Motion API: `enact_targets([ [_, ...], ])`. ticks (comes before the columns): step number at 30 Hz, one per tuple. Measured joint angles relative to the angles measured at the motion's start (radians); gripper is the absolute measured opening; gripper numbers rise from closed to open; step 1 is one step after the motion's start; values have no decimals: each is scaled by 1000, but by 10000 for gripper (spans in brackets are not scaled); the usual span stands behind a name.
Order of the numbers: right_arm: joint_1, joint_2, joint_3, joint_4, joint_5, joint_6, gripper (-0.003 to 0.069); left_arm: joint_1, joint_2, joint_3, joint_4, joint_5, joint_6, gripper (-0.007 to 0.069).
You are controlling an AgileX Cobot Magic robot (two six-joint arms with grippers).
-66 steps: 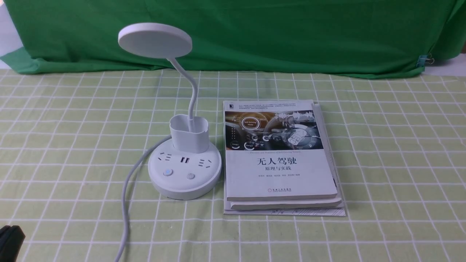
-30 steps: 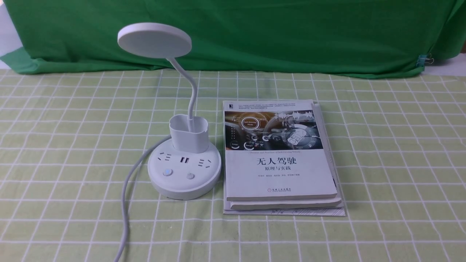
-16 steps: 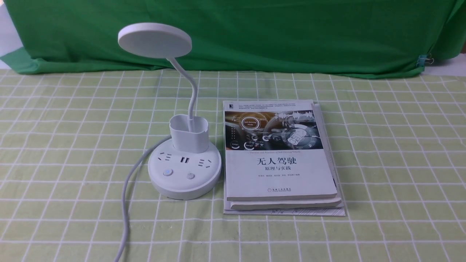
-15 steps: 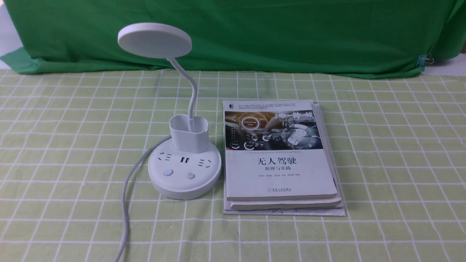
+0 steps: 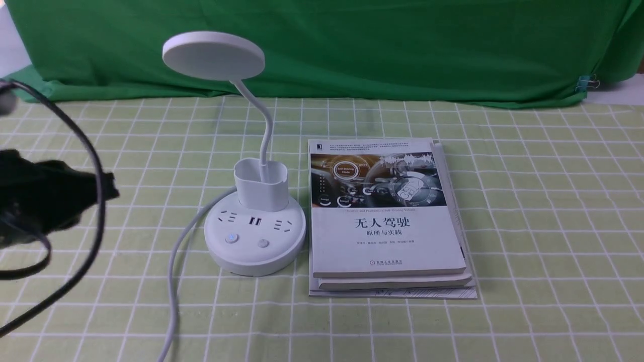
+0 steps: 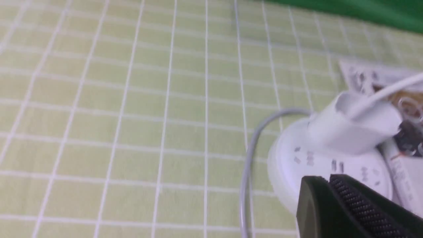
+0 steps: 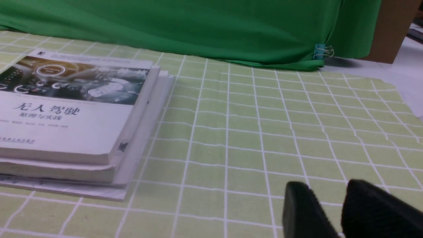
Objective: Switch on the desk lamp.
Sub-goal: Use the left arm to press the button switch on the lamp holder
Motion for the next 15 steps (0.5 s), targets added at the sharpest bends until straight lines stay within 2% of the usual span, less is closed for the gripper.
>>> enact_targets([
  [4, 0, 0, 0, 0, 0, 0, 242, 0, 126, -32, -97, 76, 135, 19],
  [5, 0, 0, 0, 0, 0, 0, 242, -2, 184, -63, -150, 123, 224, 19],
  [6, 0, 0, 0, 0, 0, 0, 243, -8, 217, -83, -158, 151, 248, 19],
  [8, 0, 0, 0, 0, 0, 0, 244, -44, 277, -121, -137, 191, 255, 19],
  [11, 0, 0, 0, 0, 0, 0, 244, -106, 327, -169, -51, 211, 203, 19],
  [12, 0, 0, 0, 0, 0, 0, 244, -175, 367, -210, 27, 222, 144, 19],
  [13, 0, 0, 0, 0, 0, 0, 244, -182, 371, -210, 36, 223, 136, 19],
  [15, 0, 0, 0, 0, 0, 0, 244, -272, 431, -285, 124, 242, 68, 19],
])
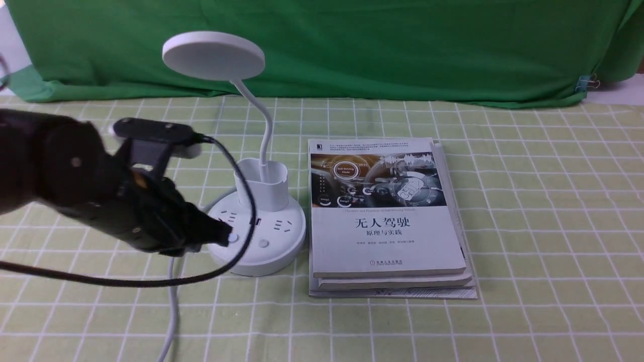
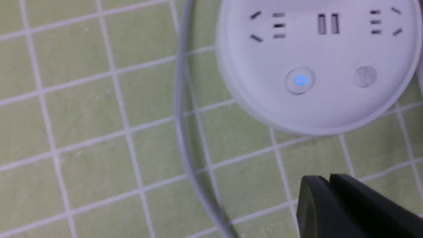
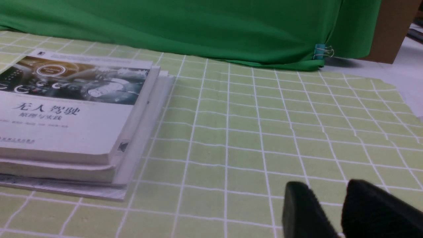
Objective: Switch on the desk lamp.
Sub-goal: Use the left arm to press the button switch on the lamp holder
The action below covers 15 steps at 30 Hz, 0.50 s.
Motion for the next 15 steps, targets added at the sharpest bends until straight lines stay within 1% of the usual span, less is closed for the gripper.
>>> enact_targets([
  [2, 0, 0, 0, 0, 0, 0, 244, -49, 46, -49, 18, 13, -15, 19],
  [5, 0, 0, 0, 0, 0, 0, 244, -88, 115, -115, 27, 18, -21, 19],
  [9, 0, 0, 0, 0, 0, 0, 244, -109, 216, -188, 53, 22, -26, 19],
  [15, 0, 0, 0, 0, 0, 0, 242, -116, 291, -208, 115, 3, -59, 19],
])
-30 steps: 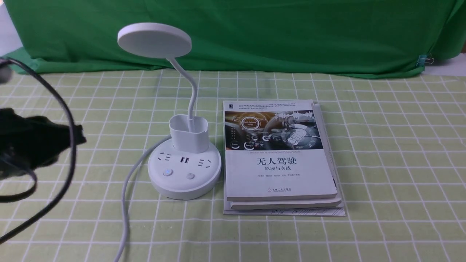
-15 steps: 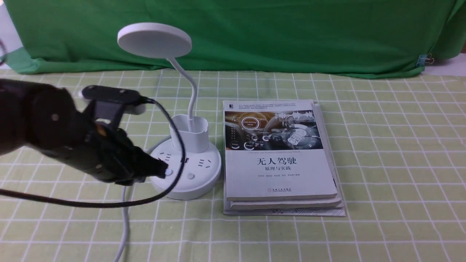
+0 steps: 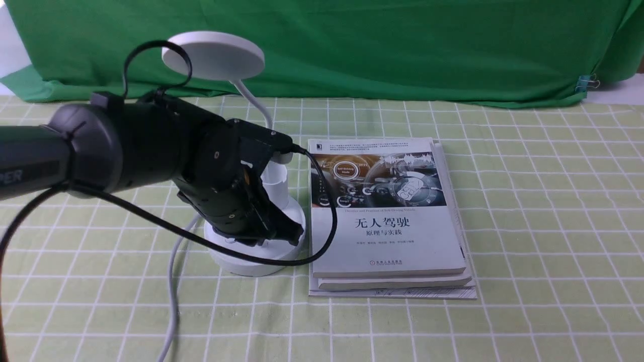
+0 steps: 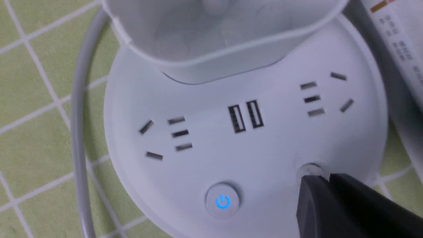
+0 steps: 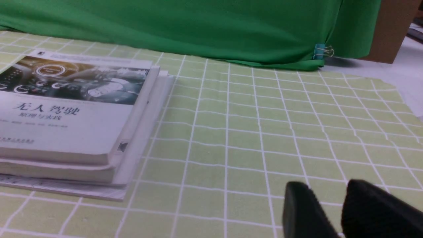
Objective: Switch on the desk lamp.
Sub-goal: Use the left arm to press the button switch on the lamp holder
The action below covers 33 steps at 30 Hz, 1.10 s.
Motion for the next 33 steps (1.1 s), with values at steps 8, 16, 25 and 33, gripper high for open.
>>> enact_targets([
  [8, 0, 0, 0, 0, 0, 0, 242, -2, 30, 0, 18, -35, -17, 19],
  [16, 0, 0, 0, 0, 0, 0, 242, -2, 30, 0, 20, -52, -28, 19],
  [25, 0, 0, 0, 0, 0, 0, 242, -2, 31, -1, 20, -56, -28, 19],
  [33, 0, 0, 0, 0, 0, 0, 242, -2, 32, 0, 20, -59, -28, 19],
])
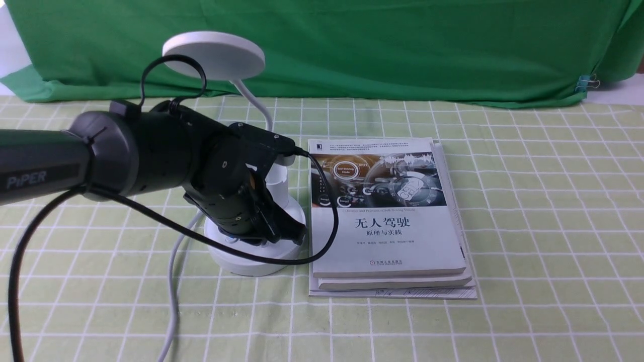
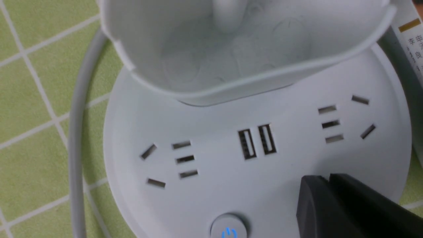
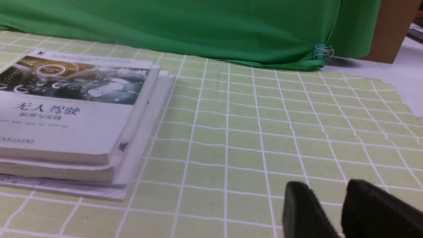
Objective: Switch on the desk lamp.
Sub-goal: Use the left arm to press the button switch on the lamp holder
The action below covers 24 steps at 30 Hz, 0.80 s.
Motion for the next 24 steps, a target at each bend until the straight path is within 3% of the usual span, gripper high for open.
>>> enact_targets([
  [24, 0, 0, 0, 0, 0, 0, 242, 0, -14, 50, 1, -62, -3, 19],
])
